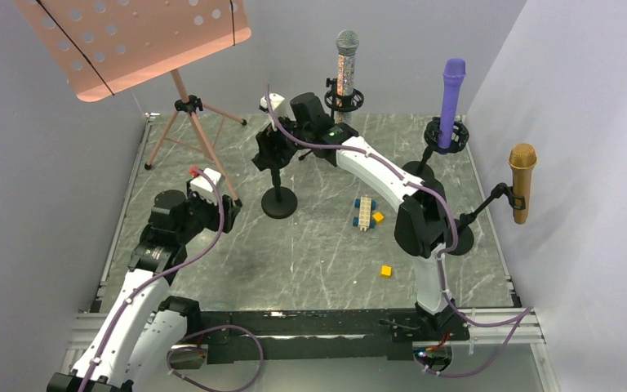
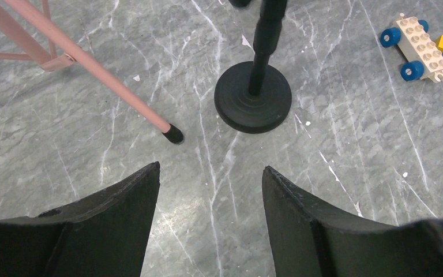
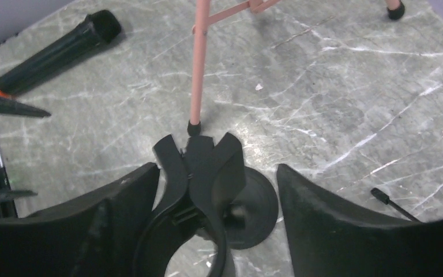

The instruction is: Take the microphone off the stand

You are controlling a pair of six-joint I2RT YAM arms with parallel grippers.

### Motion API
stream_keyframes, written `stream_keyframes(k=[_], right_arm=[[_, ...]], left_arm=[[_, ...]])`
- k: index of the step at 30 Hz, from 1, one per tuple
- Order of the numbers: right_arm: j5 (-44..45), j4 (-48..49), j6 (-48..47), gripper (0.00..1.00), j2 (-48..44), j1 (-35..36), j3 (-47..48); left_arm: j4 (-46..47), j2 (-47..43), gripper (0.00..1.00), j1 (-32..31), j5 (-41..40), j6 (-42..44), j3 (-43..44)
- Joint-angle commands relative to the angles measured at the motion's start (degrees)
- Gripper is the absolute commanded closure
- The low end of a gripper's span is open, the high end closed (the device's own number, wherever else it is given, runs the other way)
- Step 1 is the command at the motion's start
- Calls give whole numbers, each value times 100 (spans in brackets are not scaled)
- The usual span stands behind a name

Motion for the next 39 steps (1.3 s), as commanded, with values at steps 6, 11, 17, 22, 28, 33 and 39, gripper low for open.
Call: stream_keyframes(k=[6, 11, 17, 22, 28, 33, 39], right_arm=[[-528, 184, -159, 0, -1351, -35, -261], [-94, 584, -595, 1, -2428, -31, -940], [1332, 1986, -872, 6, -3845, -129, -2281], [2700, 2117, -674, 8, -4007, -283, -2126], [2858, 1702, -30, 16, -3610, -879, -1669], [2541, 1368, 316, 19, -3256, -1450, -1452], [1697, 1776, 404, 19, -2928, -1736, -1516]], left_arm=[[407, 226, 33, 89, 528, -218, 25], [421, 362, 33, 94, 673, -208, 114], [481, 517, 34, 94, 871, -247, 217], [563, 684, 34, 92, 974, -189, 413], [568, 807, 34, 79, 1211, -95, 778], [594, 816, 34, 3, 1688, 183, 1151], [623, 835, 34, -12, 1880, 257, 1299]])
